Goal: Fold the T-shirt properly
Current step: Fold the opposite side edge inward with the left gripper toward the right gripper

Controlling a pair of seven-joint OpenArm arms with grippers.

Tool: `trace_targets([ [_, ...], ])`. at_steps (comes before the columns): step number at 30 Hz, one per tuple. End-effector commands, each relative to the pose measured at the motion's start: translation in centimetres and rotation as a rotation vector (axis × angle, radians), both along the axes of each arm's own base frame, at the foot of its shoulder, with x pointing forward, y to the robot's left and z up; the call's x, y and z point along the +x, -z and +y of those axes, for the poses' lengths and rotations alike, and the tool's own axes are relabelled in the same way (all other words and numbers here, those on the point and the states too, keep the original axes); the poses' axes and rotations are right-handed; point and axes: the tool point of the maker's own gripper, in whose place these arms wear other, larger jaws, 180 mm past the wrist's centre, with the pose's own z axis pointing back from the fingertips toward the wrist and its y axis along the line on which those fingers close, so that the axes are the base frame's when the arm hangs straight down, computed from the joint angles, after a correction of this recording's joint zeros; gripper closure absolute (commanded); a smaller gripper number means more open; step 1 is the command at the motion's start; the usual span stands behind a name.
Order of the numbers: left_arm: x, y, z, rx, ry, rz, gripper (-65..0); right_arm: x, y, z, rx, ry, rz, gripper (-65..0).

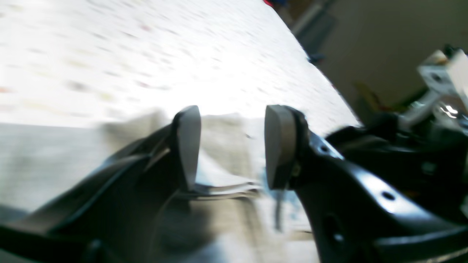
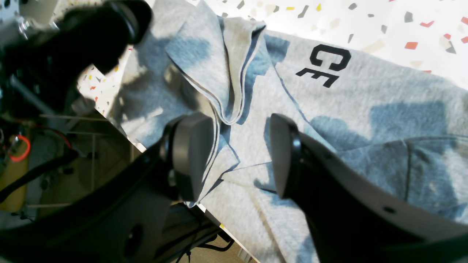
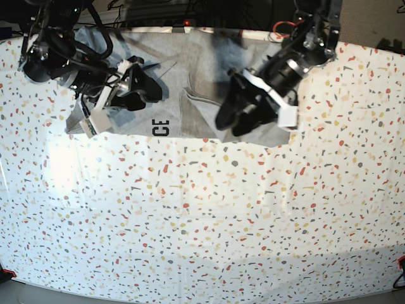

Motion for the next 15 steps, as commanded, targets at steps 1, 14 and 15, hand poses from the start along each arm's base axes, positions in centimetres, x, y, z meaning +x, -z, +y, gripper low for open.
trace_targets([
  [1,0.0,-0.3,0.5,0.023,0.010,-0.015,-27.6,0.5,-1.2,0.2,0.015,-0.009,-0.048,-29.3],
  [14,-4.0,3.2,-1.7,0.181,0.084,0.017,-27.6,0.4,-1.1,0.2,0.014,-0.010,-0.045,-29.3],
  [15,-3.6,3.4,-1.8,0.198,0.059,0.014,-27.6,0.4,-1.0,0.1,0.010,-0.013,-0.040,-29.3],
])
